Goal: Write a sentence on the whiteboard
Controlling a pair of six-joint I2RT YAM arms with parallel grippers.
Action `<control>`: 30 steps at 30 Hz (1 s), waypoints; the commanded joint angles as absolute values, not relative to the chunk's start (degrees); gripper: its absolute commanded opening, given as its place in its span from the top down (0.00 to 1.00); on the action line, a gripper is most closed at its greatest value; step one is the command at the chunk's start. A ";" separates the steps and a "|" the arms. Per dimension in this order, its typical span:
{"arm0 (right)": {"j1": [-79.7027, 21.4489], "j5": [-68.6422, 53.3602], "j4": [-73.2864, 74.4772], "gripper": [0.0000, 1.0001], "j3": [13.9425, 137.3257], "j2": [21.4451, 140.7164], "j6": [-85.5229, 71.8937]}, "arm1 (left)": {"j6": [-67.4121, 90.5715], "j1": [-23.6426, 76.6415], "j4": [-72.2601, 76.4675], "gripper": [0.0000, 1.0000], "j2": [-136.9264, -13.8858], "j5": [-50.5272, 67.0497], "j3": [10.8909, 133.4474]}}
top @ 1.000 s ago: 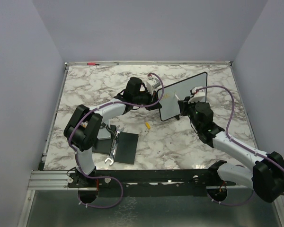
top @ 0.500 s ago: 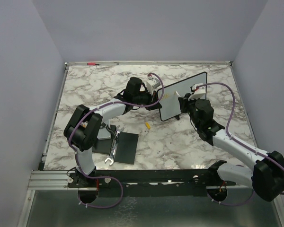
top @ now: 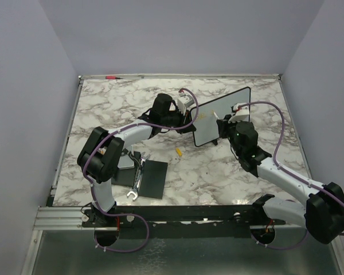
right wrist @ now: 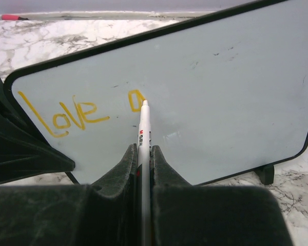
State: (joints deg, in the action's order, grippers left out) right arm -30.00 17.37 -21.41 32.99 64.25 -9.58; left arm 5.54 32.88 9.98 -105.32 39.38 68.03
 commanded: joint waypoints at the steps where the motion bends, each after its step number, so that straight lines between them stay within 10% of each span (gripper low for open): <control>1: -29.94 19.29 -20.43 0.99 31.02 64.80 -10.93 | 3.34 33.66 7.77 1.00 -105.91 40.08 68.99; 30: -29.84 19.90 -23.17 0.99 36.85 64.05 -6.11 | 3.34 33.62 7.76 1.00 -105.99 39.98 69.08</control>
